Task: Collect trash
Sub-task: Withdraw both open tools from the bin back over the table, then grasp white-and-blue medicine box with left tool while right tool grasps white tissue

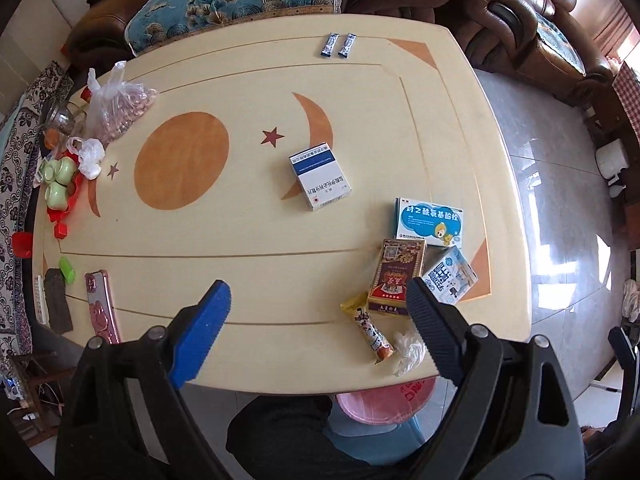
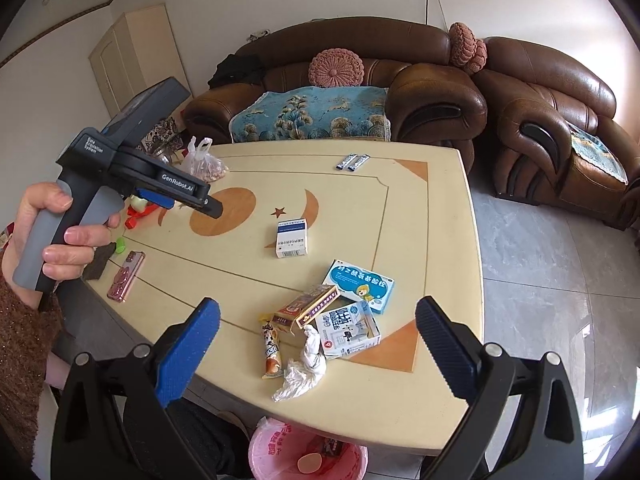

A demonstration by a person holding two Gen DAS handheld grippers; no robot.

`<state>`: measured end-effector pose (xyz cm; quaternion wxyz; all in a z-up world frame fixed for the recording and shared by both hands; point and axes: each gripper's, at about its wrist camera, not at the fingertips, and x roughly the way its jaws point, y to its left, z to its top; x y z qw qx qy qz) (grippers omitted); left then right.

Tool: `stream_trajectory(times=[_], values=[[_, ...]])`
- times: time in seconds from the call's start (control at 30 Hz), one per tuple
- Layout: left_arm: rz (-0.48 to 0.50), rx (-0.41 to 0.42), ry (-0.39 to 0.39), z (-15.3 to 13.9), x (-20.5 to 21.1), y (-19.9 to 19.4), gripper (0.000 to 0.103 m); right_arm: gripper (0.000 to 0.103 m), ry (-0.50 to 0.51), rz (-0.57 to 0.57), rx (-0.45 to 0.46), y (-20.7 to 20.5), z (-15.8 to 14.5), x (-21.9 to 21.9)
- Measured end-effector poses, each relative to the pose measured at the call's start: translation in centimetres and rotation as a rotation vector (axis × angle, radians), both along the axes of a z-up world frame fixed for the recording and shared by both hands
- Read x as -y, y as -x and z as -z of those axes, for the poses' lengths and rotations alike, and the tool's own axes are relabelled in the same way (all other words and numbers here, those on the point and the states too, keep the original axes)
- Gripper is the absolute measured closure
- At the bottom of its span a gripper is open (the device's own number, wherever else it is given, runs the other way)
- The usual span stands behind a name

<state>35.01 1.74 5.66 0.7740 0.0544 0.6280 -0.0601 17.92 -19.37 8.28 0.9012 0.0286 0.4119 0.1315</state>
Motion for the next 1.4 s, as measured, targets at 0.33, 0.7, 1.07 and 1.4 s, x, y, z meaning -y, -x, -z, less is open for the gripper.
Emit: stream_trajectory(times=[0.33,0.7,1.07,1.4], values=[[-0.016,-0.133,0.005,7.1,1.4,-4.8,0.016,0.007,0.040,-0.071,-0.155,-2.5,8.5,-1.9],[-0.057,-0.210,0.026,12.5,2.3,-9.9,0.016,0.007,0.033,-0.103,-0.266,-3.2,15.8,-2.9],[-0.101,-0.280,0.022,17.9,2.7,-14.0,0.016,0.007,0.035,-0.138,-0.343,-4.4,21.2,-4.0],[-0.135,-0.301,0.009,20.5,2.3,-16.2,0.016,0.007,0.023,-0.136,-0.365,-5.6,23.2,-4.3]])
